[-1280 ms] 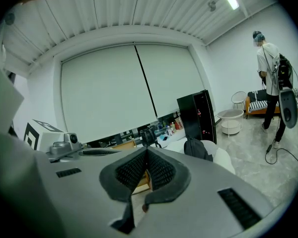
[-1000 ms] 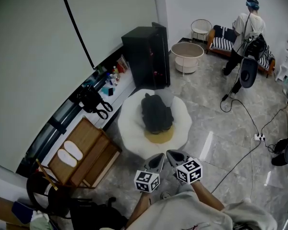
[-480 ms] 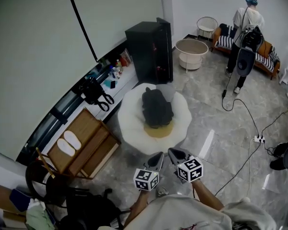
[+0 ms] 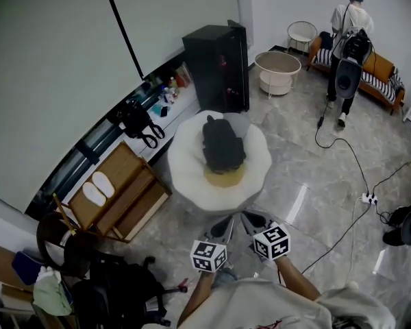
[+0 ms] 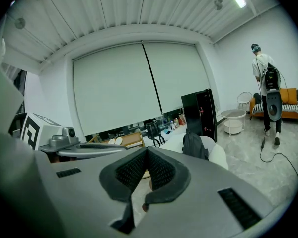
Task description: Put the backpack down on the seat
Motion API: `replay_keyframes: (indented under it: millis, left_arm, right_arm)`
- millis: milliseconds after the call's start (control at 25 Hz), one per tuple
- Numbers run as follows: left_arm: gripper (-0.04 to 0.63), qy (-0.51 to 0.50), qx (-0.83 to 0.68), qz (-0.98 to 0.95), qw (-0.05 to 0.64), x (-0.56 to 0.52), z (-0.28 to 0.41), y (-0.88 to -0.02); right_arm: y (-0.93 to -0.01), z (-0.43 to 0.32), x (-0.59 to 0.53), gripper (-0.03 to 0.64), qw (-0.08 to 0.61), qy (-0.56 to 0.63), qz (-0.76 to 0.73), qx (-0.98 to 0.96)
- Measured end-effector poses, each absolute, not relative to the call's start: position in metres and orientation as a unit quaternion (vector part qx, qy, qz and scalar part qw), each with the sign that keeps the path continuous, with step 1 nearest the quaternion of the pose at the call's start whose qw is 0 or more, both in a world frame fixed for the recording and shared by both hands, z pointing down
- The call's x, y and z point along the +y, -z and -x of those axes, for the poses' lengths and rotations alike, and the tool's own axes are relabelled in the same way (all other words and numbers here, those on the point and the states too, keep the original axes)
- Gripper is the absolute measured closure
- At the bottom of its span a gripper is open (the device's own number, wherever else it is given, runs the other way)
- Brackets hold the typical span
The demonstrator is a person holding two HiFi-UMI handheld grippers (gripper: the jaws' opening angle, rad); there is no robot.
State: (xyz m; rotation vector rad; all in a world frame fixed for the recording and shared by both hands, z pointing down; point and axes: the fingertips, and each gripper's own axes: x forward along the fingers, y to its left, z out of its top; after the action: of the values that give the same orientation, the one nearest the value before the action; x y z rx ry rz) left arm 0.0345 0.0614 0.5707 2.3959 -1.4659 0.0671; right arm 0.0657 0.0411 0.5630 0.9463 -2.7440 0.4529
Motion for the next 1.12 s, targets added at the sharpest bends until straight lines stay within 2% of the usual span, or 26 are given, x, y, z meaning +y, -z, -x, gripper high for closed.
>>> replay_keyframes:
  millis: [520, 1120]
  left_arm:
    - [0.563, -0.018, -0.535, -0.826, 0.175, 0.139, -0.082, -0.577]
    - [0.563, -0.012, -0.541, -0.823, 0.173, 0.189, -0.104, -0.581]
  right_arm:
    - [-0.569, -0.115, 0.12, 0.589, 0.105, -0.157, -0.306, -0.933]
    - [-0.566, -0.134, 0.169, 0.589, 0.102, -0.148, -0.304, -0.936]
